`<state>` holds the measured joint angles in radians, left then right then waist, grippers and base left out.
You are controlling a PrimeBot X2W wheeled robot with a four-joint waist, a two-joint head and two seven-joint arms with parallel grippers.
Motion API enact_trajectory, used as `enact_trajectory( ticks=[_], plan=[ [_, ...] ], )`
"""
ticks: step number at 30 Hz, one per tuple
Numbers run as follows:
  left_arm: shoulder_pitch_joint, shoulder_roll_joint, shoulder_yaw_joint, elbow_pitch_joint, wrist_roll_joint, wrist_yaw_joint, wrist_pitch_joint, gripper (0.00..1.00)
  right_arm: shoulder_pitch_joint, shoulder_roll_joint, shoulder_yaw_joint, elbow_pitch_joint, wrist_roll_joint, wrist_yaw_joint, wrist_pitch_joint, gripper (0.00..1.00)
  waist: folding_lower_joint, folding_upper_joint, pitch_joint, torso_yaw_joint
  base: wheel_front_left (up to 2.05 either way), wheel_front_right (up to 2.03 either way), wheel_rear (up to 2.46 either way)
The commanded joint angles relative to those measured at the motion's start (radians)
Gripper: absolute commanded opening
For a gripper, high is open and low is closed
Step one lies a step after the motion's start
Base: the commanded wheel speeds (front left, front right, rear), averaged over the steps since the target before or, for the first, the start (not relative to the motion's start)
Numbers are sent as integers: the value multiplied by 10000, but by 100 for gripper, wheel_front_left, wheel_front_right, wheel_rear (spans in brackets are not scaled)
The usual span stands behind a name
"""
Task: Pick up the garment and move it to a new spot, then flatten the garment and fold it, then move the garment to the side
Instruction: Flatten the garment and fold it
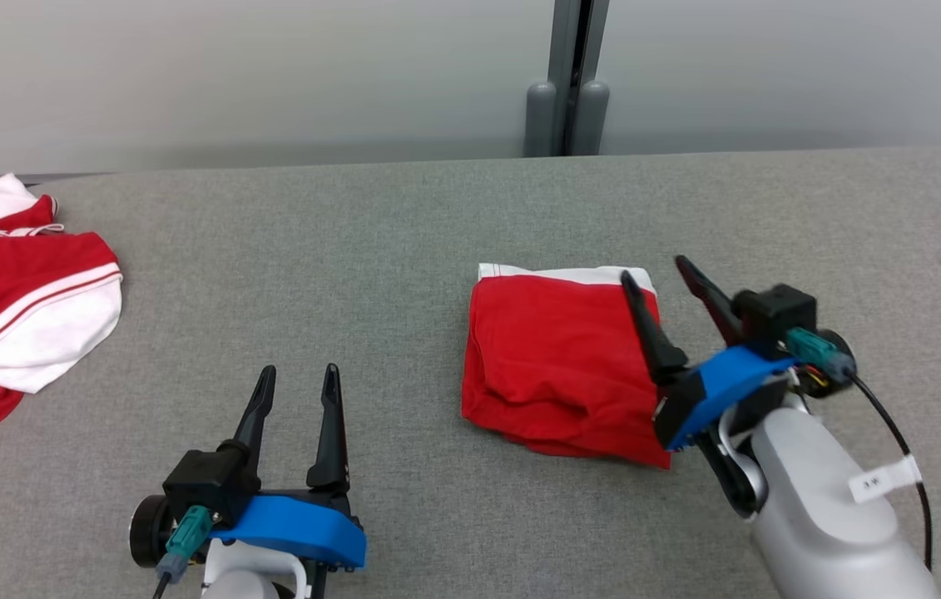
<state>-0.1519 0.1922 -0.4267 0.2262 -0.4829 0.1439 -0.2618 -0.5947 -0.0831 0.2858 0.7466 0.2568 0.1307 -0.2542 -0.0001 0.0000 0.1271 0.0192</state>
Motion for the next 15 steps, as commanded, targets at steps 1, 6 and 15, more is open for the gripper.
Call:
enact_trajectory(
  ticks=[1, 6, 15],
  plan=[
    [62, 4, 72, 41, 22, -18, -47, 100, 293, -18, -225, -152, -223, 1, -50, 100, 1, 0, -90, -56, 0, 0, 0],
    [340, -82, 186, 120, 106, -138, -47, 100, 1665, 175, -1572, -1065, -1126, 1, -104, 100, 1, 0, -376, -205, 0, 0, 0],
    [1061, -152, 743, 283, 260, -162, -47, 100, 3909, 325, -2501, -2781, -1241, 1, -103, 100, 1, 0, -782, -428, 0, 0, 0]
  ],
)
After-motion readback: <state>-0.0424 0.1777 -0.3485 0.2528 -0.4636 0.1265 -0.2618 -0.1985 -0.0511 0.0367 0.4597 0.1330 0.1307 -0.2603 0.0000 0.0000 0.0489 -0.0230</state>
